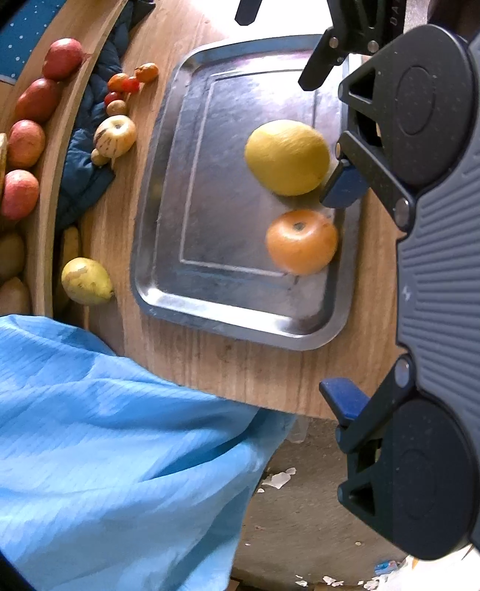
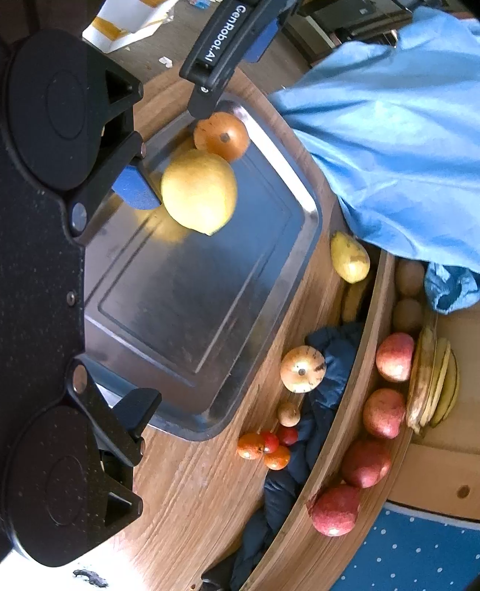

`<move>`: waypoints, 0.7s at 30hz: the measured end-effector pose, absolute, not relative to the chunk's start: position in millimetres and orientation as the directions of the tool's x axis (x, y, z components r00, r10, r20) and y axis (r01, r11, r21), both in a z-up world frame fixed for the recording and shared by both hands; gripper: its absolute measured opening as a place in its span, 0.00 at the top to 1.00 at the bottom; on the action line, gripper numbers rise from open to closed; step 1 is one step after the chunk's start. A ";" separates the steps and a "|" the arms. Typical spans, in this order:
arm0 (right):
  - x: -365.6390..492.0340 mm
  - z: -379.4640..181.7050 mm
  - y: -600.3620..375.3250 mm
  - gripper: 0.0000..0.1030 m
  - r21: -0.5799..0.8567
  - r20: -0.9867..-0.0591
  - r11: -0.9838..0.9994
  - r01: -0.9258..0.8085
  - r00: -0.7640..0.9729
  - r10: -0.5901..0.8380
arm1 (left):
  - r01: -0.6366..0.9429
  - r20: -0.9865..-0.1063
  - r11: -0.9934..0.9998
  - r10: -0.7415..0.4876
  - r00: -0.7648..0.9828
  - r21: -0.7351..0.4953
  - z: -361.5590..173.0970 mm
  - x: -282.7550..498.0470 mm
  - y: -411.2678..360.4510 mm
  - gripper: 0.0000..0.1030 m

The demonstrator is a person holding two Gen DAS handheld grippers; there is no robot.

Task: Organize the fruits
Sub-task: 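Reach left tool to the green-yellow pear while right tool reaches the striped pepino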

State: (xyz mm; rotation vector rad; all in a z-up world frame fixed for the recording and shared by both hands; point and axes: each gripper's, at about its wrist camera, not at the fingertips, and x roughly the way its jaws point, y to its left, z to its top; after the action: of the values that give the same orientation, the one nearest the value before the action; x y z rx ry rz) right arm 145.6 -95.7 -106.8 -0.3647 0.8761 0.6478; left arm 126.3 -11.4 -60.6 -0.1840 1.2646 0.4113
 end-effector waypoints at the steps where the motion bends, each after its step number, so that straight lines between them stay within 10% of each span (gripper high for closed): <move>1: 148.3 -106.6 -94.8 0.01 -0.036 -0.800 0.757 -0.653 0.472 0.369 | -0.397 -0.949 0.913 0.200 0.243 0.091 -59.5 128.3 -7.9 0.03; 21: 190.8 -107.8 -56.5 0.01 -0.050 -0.794 0.816 -0.576 0.518 0.317 | -0.363 -0.933 0.927 0.210 0.293 0.094 -56.6 176.7 44.8 0.03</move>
State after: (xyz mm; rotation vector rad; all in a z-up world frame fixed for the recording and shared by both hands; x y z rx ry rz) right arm 190.8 -56.5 -107.8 -0.3266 0.8740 0.5474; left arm 176.7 44.8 -56.6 -0.1445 1.2154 0.3828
